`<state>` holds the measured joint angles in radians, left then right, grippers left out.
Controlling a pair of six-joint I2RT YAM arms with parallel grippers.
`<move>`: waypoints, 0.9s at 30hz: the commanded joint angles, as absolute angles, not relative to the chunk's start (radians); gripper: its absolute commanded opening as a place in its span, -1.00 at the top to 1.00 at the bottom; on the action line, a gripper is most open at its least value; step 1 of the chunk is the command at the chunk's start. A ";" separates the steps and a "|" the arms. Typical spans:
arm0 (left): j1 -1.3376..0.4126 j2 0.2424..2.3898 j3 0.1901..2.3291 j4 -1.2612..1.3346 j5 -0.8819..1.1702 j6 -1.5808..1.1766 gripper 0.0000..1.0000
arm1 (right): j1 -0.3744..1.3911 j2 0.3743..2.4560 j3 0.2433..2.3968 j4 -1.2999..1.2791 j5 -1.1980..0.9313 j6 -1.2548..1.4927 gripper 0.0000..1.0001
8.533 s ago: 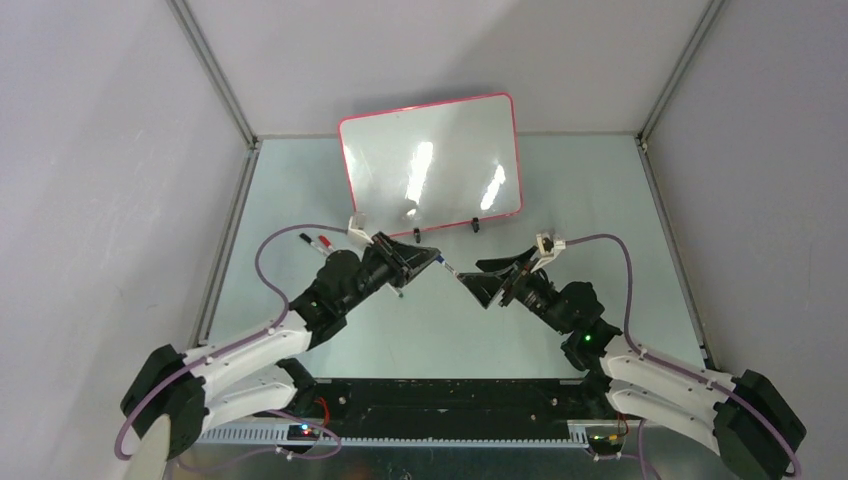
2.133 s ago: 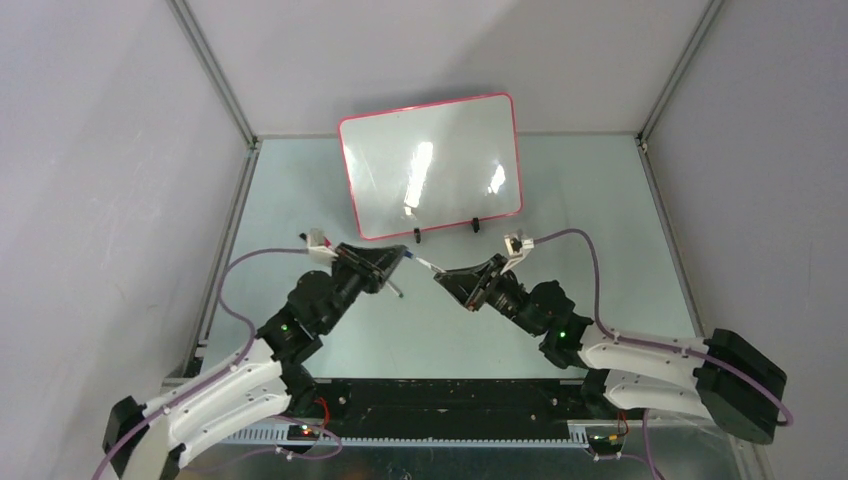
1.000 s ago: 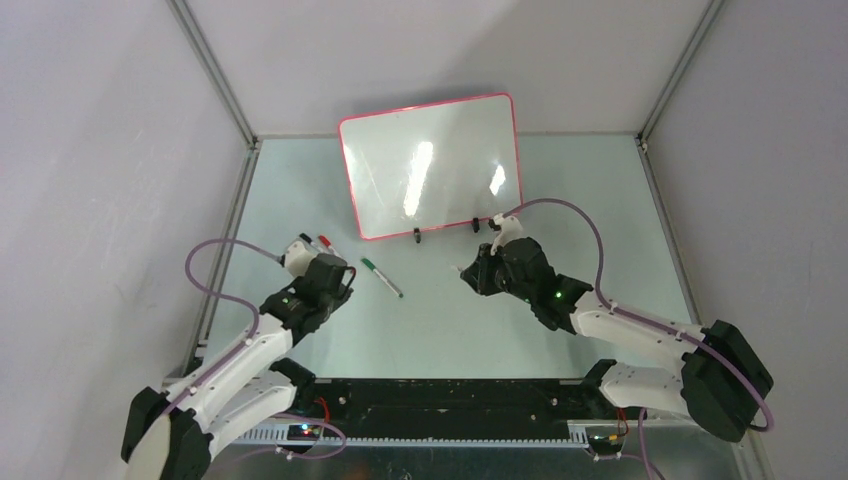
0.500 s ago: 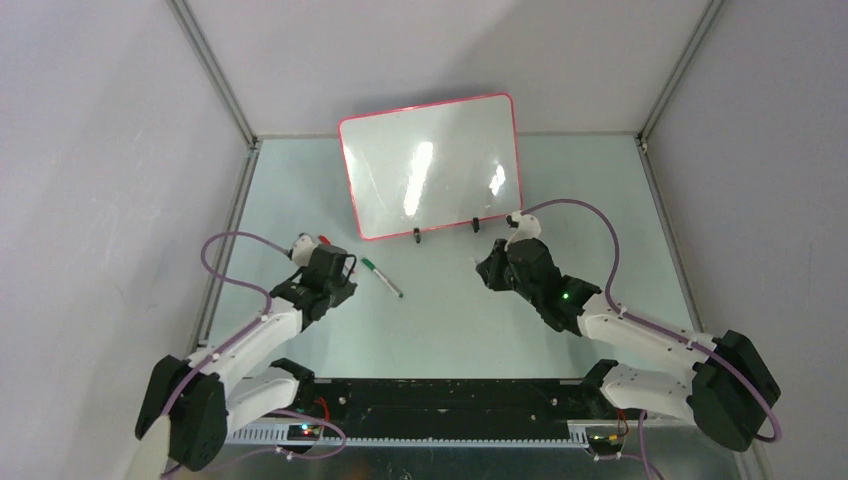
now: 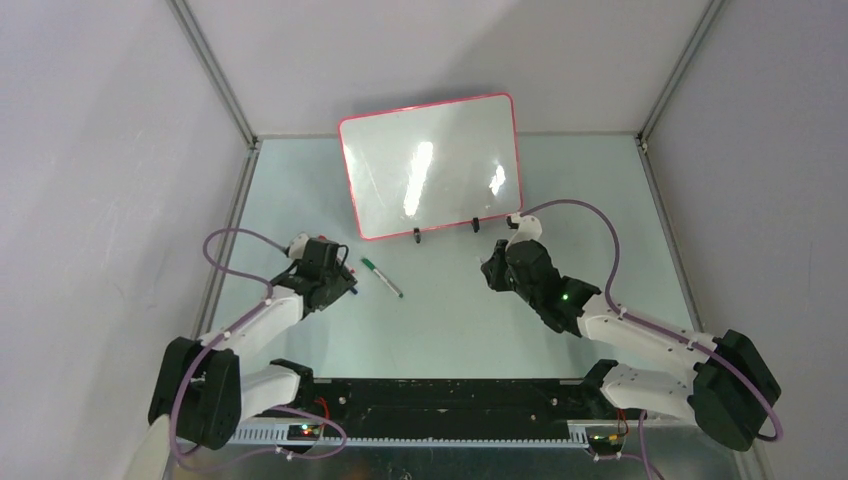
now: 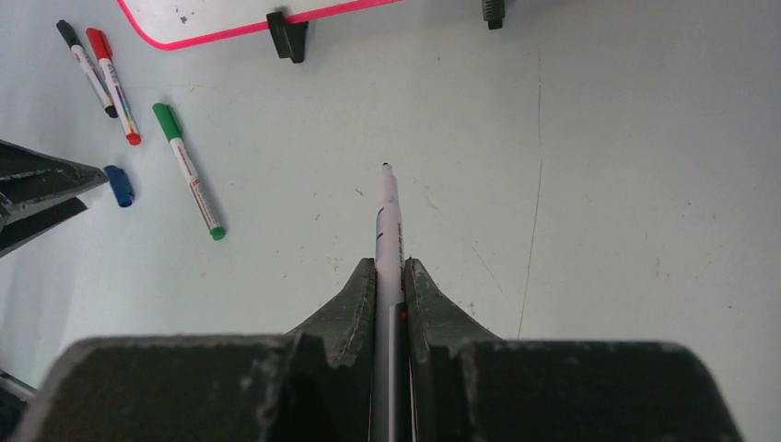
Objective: Write a sentence on the whiteboard
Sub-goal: Place the pen cap at the center of the board.
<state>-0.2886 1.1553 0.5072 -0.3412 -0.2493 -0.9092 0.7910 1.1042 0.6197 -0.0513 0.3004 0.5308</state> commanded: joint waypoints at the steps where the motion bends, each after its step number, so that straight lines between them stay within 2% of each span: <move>1: -0.281 1.064 0.549 -0.362 -0.244 -0.862 -0.37 | 0.796 1.076 0.631 -0.017 0.321 0.510 1.00; 6: -0.280 0.924 0.533 -0.375 -0.234 -0.825 -0.62 | 0.798 1.052 0.612 -0.009 0.319 0.497 1.00; 9: -0.281 0.841 0.496 -0.337 -0.200 -0.793 -0.93 | 0.795 1.012 0.577 0.044 0.324 0.485 1.00; 10: -0.282 0.829 0.492 -0.327 -0.187 -0.784 -0.96 | 0.795 1.003 0.567 0.053 0.326 0.477 1.00; 15: -0.281 0.716 0.447 -0.221 -0.139 -0.684 -0.99 | 0.775 0.976 0.533 0.083 0.328 0.474 1.00; 20: -0.281 0.654 0.342 0.048 -0.146 -0.617 -0.99 | 0.756 0.994 0.531 0.101 0.260 0.485 1.00; 23: -0.276 0.675 0.314 0.214 -0.158 -0.550 -0.99 | 0.753 1.012 0.530 0.119 0.222 0.485 1.00; 27: -0.184 0.821 0.356 0.390 -0.125 -0.570 -0.99 | 0.751 1.022 0.523 0.129 0.217 0.482 1.00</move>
